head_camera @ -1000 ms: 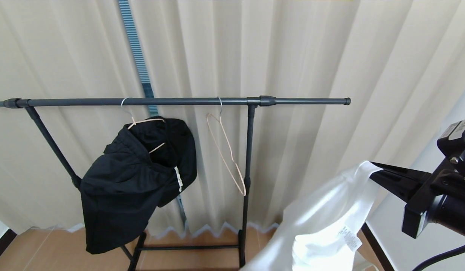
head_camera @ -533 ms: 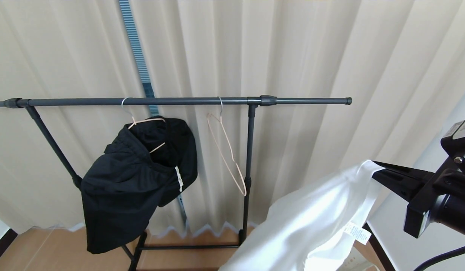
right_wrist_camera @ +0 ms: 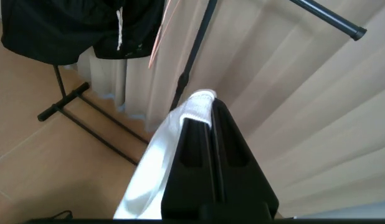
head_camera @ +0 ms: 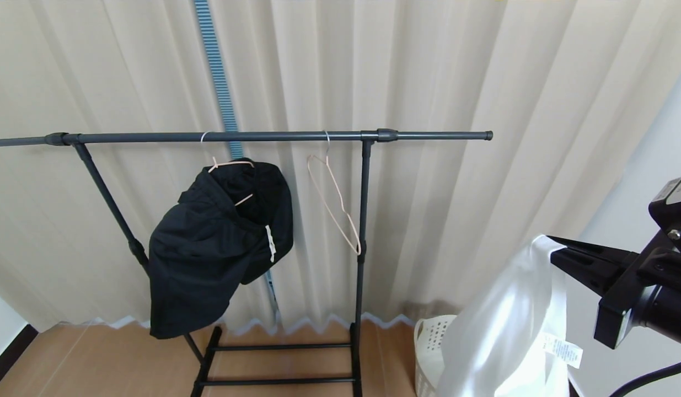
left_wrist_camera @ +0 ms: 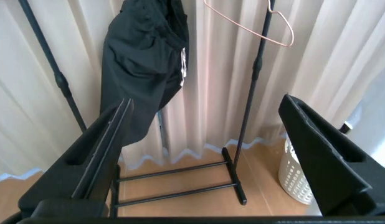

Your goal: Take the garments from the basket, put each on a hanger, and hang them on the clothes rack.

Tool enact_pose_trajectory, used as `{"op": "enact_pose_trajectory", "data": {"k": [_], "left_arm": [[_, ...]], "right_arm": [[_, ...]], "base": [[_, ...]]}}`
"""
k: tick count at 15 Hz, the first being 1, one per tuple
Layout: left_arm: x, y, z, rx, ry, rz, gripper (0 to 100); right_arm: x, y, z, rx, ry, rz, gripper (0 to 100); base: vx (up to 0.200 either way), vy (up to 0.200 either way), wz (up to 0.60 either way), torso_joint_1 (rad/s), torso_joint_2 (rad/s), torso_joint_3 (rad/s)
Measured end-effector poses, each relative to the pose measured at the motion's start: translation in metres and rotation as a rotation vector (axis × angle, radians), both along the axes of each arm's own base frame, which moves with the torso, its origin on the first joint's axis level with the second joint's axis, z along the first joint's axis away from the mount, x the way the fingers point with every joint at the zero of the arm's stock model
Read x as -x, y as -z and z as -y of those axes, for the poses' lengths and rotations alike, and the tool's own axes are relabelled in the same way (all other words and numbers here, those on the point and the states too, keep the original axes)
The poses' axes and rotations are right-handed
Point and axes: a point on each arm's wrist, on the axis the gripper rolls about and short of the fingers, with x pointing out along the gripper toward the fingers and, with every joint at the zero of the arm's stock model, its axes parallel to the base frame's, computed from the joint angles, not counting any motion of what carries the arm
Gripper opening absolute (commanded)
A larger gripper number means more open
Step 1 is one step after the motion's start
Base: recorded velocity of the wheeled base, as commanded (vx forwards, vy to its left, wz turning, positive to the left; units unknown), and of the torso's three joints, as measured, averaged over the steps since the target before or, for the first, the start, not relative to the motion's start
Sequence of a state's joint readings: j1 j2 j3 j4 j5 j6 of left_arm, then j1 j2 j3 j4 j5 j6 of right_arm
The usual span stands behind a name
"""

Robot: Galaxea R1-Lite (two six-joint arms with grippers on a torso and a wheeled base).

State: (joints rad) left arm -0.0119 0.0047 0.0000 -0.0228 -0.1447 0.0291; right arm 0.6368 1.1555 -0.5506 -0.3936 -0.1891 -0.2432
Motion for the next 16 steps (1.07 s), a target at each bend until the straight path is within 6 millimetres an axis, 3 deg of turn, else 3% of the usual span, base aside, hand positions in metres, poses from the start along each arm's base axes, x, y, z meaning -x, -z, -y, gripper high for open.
{"op": "enact_pose_trajectory", "data": {"k": [6,13,16], "left_arm": [[0.000,0.000,0.000,0.000,-0.001,0.000,100],[0.000,0.000,0.000,-0.007,0.004,-0.001,100],[-0.004,-0.001,0.000,-0.015,0.031,-0.059,100]], "right_arm": [[0.000,0.000,0.000,0.000,-0.001,0.001,0],[-0.001,0.002,-0.001,0.032,0.011,0.004,0],[-0.007,-0.008,-0.010,0.022,0.012,0.025,0]], "base": [[0.000,0.200,0.00,0.007,0.00,0.003],[0.000,0.000,0.00,0.000,0.00,0.000],[0.000,0.000,0.00,0.000,0.00,0.000]]}}
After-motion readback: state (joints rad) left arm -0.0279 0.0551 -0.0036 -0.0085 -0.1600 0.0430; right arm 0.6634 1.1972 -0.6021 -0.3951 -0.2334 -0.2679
